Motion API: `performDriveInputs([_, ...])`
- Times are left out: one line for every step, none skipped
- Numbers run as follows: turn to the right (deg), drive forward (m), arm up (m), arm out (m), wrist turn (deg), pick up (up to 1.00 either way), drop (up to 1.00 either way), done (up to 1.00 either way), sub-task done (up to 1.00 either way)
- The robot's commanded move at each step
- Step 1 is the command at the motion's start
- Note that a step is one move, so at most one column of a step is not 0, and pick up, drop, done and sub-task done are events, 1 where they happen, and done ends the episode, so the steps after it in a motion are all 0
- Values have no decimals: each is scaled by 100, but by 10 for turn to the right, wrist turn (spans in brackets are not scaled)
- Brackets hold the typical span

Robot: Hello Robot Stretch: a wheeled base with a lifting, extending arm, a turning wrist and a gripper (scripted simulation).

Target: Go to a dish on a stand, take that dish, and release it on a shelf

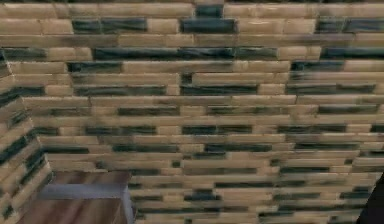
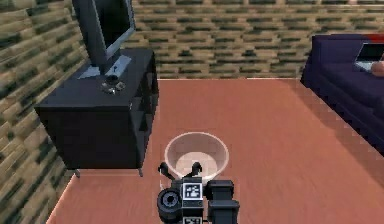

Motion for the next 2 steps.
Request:
performDriveInputs([450,0,0,0,0,0,0,0,0])
performDriveInputs([240,0,0,0,0,0,0,0,0])
